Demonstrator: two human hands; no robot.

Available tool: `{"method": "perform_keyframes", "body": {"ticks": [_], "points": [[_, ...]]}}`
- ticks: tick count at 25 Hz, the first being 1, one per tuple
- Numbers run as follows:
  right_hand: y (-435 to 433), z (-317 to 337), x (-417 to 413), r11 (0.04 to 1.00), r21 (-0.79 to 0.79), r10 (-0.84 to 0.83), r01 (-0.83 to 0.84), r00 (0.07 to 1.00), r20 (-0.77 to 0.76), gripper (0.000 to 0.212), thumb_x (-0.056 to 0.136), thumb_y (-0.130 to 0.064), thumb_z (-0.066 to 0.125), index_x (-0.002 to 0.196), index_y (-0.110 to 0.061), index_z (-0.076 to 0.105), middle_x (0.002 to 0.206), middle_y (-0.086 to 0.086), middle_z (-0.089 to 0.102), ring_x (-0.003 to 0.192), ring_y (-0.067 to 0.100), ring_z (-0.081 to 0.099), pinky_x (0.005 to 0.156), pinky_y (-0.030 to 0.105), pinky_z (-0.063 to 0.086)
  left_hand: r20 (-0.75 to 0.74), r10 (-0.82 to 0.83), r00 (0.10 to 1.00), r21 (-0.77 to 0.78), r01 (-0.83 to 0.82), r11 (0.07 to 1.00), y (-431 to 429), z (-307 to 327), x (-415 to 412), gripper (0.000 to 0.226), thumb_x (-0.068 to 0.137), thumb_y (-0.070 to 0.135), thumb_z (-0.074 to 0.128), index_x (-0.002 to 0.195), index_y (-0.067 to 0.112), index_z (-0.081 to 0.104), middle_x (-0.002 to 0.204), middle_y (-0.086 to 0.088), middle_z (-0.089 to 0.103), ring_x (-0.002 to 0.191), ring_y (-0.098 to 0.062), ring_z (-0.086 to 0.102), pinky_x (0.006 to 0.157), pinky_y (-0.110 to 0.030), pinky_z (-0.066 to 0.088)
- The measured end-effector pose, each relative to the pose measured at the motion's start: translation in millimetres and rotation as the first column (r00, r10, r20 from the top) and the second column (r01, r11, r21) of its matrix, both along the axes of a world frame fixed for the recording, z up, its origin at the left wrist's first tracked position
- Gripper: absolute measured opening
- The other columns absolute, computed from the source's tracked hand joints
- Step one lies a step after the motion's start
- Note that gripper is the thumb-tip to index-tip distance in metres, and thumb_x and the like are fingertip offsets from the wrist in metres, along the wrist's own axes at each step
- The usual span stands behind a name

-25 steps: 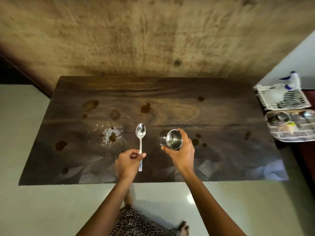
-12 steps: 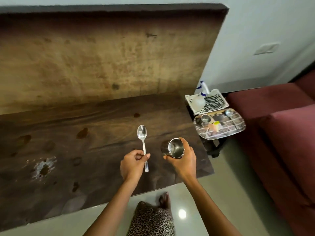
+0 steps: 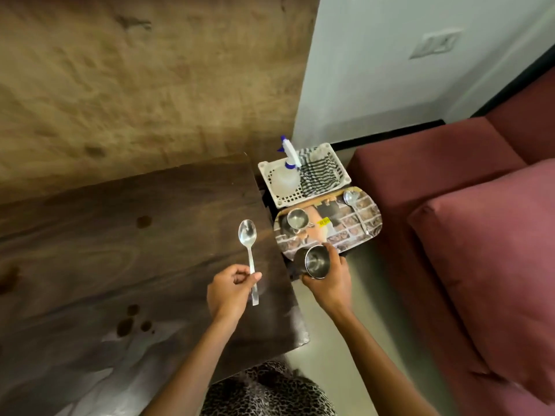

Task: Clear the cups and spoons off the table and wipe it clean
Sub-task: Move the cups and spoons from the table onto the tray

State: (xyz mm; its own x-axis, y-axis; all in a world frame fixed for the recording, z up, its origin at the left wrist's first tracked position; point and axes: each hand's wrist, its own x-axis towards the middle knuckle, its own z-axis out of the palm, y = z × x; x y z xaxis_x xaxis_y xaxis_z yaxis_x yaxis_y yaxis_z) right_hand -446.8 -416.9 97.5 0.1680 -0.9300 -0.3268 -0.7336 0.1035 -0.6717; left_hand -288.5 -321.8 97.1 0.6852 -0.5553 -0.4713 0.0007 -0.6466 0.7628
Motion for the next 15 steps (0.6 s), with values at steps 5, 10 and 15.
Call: {"method": "perform_keyframes", "body": {"ticks": [5,10,15], "points": [[-97,-61,-30,0.95,-0.047,0.293,-0.31,0.931,-0.217,0.083,0.073,-0.014,0.077,0.143,-0.024,0.033,0.133,0.007,0.045,0.107,0.031,0.055,0.082,0.039,0.049,0.014,-0.005,1.0,0.019,0.004,1.0,-67,-34,-27,0.014,0.071,0.027,0.078,0.069,0.029,0.064,0.067,0.006,0.07,0.065,-0.013,0.067,0.064,-0.036,0.056],[-146,-121,-19,0.738,0.016,0.617,-0.675,0.665,-0.42,0.084,0.076,-0.01,0.069,0.146,-0.027,0.026,0.137,0.012,0.039,0.109,0.035,0.053,0.086,0.046,0.049,-0.034,0.169,0.985,0.011,-0.168,0.986,-107,-76,-43,0.019,0.071,0.023,0.078,0.068,0.034,0.062,0.07,0.005,0.068,0.068,-0.016,0.066,0.068,-0.04,0.057],[-151,-161,-27,0.644,-0.029,0.695,-0.764,0.601,-0.394,0.091,0.064,0.003,0.075,0.142,-0.025,0.037,0.123,0.022,0.049,0.093,0.039,0.06,0.075,0.048,0.053,-0.076,0.263,0.962,0.001,-0.263,0.965,-136,-102,-61,0.017,0.071,0.02,0.077,0.072,0.032,0.065,0.073,0.005,0.07,0.067,-0.014,0.065,0.072,-0.045,0.057]]}}
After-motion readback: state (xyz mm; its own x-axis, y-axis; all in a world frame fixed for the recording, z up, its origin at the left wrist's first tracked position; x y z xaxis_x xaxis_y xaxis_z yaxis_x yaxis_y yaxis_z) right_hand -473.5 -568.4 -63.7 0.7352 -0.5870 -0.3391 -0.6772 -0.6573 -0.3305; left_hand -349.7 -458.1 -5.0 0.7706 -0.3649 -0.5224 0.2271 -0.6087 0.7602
